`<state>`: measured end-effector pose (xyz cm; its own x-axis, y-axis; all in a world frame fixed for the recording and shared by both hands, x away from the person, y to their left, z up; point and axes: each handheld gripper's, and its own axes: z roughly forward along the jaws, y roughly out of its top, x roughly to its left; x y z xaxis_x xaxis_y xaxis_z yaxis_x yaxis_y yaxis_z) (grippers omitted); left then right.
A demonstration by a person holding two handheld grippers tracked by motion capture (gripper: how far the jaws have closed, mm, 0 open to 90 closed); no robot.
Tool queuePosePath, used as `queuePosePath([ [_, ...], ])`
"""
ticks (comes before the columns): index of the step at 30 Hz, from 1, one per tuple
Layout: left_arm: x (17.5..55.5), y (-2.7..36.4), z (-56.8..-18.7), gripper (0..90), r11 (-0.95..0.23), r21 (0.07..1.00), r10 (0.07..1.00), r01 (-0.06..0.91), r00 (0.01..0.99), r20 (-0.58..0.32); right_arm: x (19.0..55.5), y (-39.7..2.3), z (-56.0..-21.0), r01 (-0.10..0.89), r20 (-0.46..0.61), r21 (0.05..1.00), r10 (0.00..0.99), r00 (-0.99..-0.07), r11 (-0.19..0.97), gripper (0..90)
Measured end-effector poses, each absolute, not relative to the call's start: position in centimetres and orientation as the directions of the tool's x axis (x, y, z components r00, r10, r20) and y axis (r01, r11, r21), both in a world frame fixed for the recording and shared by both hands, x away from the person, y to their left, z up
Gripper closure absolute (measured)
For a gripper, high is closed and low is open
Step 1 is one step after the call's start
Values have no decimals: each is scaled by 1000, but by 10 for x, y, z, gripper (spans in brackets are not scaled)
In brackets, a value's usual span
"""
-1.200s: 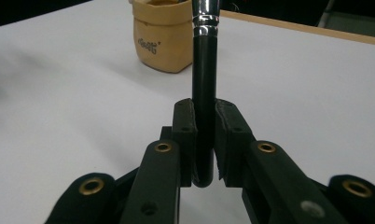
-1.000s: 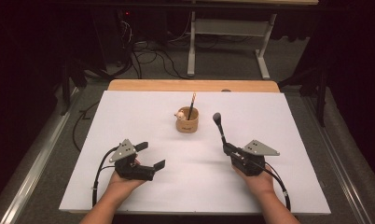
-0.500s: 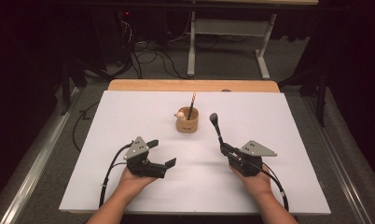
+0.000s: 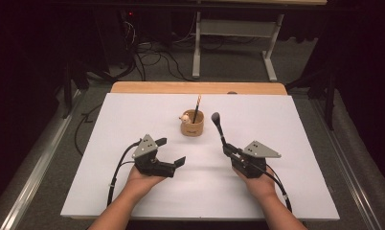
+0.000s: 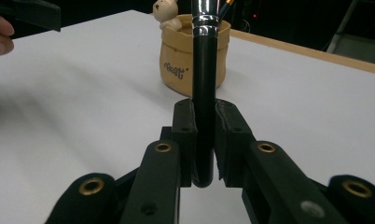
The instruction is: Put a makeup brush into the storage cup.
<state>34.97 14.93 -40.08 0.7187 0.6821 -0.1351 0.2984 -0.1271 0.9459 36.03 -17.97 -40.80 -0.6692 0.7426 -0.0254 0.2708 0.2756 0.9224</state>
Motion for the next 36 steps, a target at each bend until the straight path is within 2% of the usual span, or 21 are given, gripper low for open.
queuePosePath([
  [6, 359, 143, -390, 11, -110, 953, 697, 282, 706, -128, 368, -173, -401, 249, -43, 928, 743, -667, 277, 820],
  [9, 361, 137, -388, 11, -131, 957, 707, 261, 701, -94, 372, -167, -398, 236, -52, 931, 741, -669, 279, 820],
  [15, 369, 130, -392, 11, -99, 952, 708, 291, 692, -138, 377, -155, -398, 223, -56, 934, 734, -677, 277, 820],
  [30, 362, 126, -396, 14, -98, 956, 666, 276, 732, -143, 367, -152, -400, 193, -59, 946, 723, -688, 261, 819],
  [36, 358, 127, -396, 15, -105, 957, 659, 271, 740, -137, 364, -152, -408, 202, -74, 934, 714, -696, 294, 820],
])
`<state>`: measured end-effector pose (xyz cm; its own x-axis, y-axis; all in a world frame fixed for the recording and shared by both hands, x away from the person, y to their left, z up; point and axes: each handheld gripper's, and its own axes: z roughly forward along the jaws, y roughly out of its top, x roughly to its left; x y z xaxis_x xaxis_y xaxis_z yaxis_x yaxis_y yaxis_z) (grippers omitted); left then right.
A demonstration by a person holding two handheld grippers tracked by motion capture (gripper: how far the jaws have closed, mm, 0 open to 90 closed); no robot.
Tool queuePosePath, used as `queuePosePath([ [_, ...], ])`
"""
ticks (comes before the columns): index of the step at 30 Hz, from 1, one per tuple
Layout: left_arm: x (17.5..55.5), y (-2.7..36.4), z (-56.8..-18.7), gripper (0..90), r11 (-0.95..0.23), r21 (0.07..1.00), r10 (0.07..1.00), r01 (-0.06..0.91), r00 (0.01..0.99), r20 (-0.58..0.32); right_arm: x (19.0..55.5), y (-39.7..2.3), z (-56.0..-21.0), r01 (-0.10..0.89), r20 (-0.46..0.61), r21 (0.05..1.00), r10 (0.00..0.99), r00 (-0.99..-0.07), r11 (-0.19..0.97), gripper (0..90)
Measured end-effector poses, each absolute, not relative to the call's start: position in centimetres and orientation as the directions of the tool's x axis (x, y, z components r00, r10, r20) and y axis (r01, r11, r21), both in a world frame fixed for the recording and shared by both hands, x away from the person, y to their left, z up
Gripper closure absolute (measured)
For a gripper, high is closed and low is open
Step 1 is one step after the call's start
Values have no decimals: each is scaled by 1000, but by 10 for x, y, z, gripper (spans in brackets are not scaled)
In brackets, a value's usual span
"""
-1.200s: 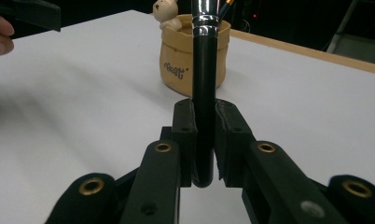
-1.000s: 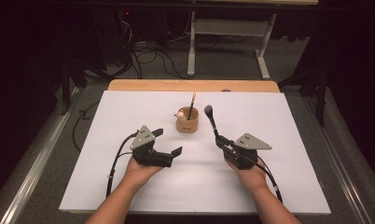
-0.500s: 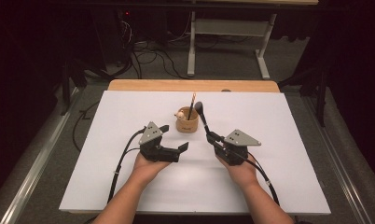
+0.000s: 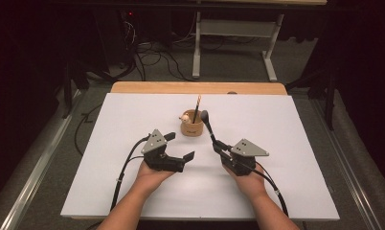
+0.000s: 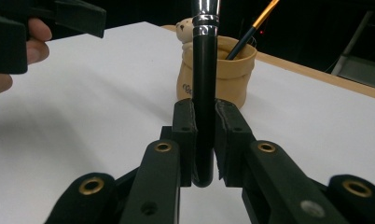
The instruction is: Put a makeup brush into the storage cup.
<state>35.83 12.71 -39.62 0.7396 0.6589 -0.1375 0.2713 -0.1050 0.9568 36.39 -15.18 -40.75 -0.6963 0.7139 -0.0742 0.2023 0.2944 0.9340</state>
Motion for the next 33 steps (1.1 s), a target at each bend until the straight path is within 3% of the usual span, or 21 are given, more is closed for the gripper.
queuePosePath([
  [33, 347, 125, -391, 27, -89, 962, 623, 257, 768, -148, 348, -131, -411, 163, -74, 939, 641, -764, 303, 819],
])
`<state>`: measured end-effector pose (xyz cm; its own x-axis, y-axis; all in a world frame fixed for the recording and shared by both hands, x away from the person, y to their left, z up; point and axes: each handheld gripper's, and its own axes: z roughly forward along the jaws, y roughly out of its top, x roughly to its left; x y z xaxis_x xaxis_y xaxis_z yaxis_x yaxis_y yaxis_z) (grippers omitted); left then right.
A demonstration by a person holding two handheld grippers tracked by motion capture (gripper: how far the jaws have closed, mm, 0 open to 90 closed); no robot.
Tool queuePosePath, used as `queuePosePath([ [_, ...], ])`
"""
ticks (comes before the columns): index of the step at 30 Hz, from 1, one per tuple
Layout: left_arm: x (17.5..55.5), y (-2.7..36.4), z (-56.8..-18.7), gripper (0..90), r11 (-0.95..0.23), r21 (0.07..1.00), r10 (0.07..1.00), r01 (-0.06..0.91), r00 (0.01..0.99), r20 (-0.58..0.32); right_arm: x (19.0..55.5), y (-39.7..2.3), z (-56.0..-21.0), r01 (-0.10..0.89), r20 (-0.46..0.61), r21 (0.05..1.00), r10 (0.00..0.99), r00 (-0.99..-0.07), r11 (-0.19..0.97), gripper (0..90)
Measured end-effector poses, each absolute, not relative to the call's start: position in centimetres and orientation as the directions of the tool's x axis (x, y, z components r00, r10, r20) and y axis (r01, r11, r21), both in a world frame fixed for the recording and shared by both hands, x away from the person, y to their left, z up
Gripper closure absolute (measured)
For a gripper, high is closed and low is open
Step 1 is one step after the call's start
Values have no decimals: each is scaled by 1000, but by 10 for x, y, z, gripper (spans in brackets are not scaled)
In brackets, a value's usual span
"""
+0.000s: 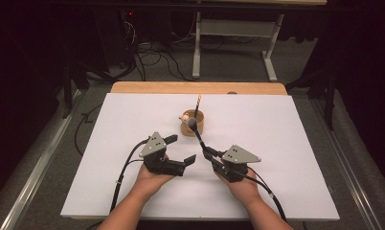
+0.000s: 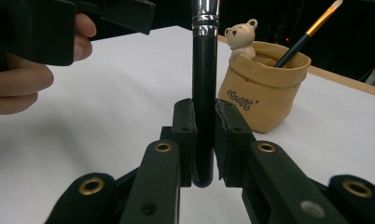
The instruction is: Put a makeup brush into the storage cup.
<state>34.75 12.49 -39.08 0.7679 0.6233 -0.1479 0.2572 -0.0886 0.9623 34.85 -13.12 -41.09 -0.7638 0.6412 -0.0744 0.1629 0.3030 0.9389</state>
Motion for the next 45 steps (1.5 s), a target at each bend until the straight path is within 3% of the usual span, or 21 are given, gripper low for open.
queuePosePath([
  [25, 347, 127, -389, 85, -57, 962, 607, 268, 774, -180, 338, -115, -414, 124, -86, 942, 581, -809, 313, 819],
  [45, 348, 135, -390, 368, 27, 954, 555, 297, 790, -262, 336, -111, -416, 115, -94, 940, 566, -819, 323, 819],
])
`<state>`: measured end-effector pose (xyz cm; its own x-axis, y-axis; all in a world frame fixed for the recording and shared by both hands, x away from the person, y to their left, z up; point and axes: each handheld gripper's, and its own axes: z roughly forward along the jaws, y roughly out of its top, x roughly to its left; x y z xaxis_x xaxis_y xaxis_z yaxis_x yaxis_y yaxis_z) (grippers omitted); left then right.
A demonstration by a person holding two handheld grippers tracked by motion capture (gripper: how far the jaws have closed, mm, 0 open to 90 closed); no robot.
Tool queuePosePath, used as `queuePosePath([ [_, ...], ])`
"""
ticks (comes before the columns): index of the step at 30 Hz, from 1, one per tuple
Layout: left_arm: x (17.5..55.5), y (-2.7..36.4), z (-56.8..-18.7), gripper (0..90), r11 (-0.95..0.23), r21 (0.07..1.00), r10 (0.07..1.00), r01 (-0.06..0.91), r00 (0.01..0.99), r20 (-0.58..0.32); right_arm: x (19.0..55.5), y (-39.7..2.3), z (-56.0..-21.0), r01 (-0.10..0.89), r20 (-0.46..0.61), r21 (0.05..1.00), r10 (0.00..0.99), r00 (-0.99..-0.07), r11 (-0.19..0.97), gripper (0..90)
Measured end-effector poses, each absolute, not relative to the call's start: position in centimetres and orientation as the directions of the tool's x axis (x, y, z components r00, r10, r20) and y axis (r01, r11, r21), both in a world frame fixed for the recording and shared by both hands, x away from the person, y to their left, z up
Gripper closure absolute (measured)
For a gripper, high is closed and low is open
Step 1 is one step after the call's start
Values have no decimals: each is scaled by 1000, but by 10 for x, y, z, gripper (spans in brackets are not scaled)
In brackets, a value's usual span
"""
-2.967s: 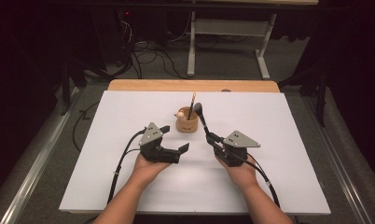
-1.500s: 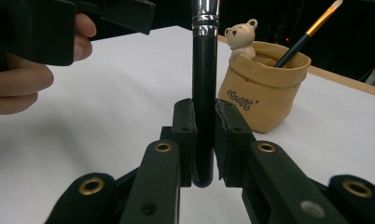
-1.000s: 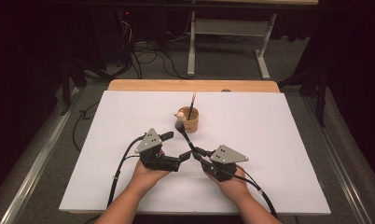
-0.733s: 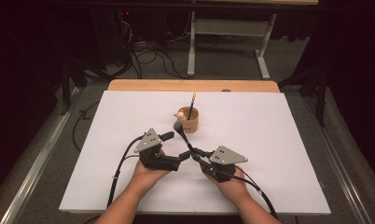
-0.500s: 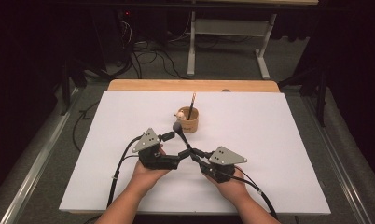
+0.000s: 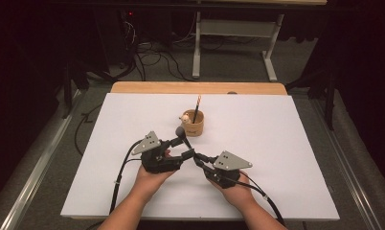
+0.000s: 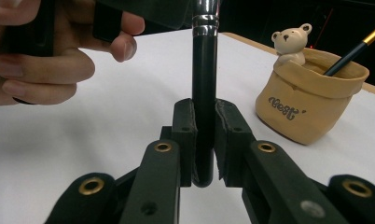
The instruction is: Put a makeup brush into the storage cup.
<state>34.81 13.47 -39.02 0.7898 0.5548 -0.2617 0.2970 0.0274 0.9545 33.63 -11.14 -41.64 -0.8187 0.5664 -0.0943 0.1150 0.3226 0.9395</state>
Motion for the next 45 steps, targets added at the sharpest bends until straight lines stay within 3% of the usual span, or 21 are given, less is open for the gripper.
queuePosePath([
  [8, 348, 137, -391, 495, 42, 951, 536, 307, 796, -280, 336, -111, -416, 113, -100, 937, 563, -821, 331, 819],
  [45, 349, 139, -393, 726, 55, 948, 527, 315, 797, -295, 333, -108, -418, 91, -120, 934, 544, -830, 346, 819],
])
